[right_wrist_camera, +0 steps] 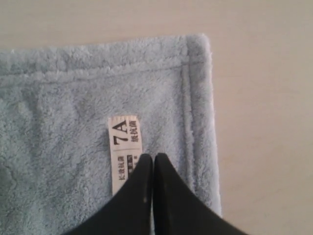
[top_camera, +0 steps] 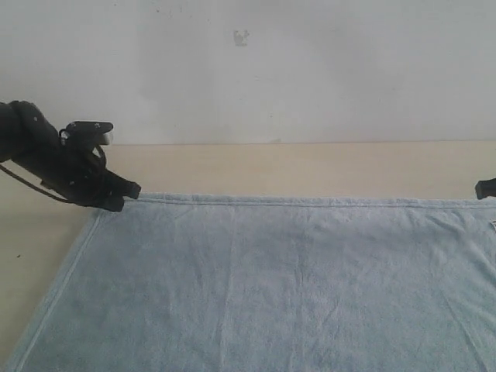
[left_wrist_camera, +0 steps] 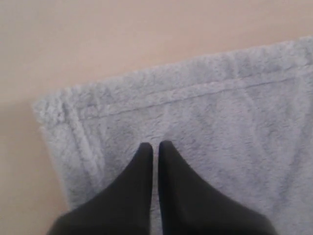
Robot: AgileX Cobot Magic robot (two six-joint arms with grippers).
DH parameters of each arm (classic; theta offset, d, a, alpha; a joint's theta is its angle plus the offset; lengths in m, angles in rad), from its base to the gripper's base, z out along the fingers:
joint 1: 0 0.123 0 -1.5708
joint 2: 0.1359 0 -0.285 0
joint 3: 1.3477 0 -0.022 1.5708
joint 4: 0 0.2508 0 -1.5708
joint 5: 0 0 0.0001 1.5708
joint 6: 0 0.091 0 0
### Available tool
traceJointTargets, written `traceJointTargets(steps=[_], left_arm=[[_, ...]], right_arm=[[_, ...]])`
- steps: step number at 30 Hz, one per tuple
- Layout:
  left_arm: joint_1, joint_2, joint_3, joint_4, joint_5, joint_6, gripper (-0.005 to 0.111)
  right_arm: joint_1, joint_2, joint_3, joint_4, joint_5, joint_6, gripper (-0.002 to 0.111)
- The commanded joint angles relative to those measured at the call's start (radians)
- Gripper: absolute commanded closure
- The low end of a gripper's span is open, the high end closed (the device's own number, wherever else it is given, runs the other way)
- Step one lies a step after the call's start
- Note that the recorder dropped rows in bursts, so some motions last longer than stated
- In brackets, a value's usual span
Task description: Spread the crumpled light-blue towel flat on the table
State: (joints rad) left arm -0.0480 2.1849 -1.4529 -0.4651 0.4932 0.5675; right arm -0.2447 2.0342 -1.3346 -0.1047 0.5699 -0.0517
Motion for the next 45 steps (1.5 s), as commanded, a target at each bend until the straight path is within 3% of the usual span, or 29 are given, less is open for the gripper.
traceJointTargets(steps=[1,9,14,24,27,31,34,40,45], left_arm=[[0.040,0.026,-0.007,0.070,0.001,-0.044,0.103],[0.096,0.043,-0.007,0.070,-0.040,-0.044,0.103],[0.096,0.060,-0.007,0.070,-0.103,-0.029,0.103],[0.098,0.078,-0.019,0.082,-0.297,0.018,0.103],[0.098,0.061,-0.047,0.144,-0.280,0.018,0.103],[0.098,-0.106,-0.034,0.142,-0.223,-0.001,0.103],[0.096,-0.265,0.101,0.140,-0.198,-0.040,0.103],[0.099,-0.660,0.548,0.140,-0.435,-0.253,0.103],[0.099,-0.913,0.863,0.140,-0.458,-0.327,0.103]], right_arm=[[-0.005,0.027,-0.008,0.003,-0.005,-0.011,0.108],[-0.005,0.093,-0.008,0.003,-0.088,-0.011,0.108],[-0.005,0.143,-0.024,0.003,-0.124,-0.011,0.108],[-0.005,0.274,-0.244,0.006,-0.088,-0.042,0.108],[-0.003,0.271,-0.303,0.032,-0.024,-0.066,0.108],[-0.003,0.150,-0.321,0.152,0.073,-0.074,0.108],[-0.003,0.015,-0.231,0.205,0.105,-0.074,0.108],[-0.003,-0.334,0.168,0.269,-0.025,-0.082,0.108],[-0.003,-0.482,0.431,0.517,-0.021,-0.223,0.108]])
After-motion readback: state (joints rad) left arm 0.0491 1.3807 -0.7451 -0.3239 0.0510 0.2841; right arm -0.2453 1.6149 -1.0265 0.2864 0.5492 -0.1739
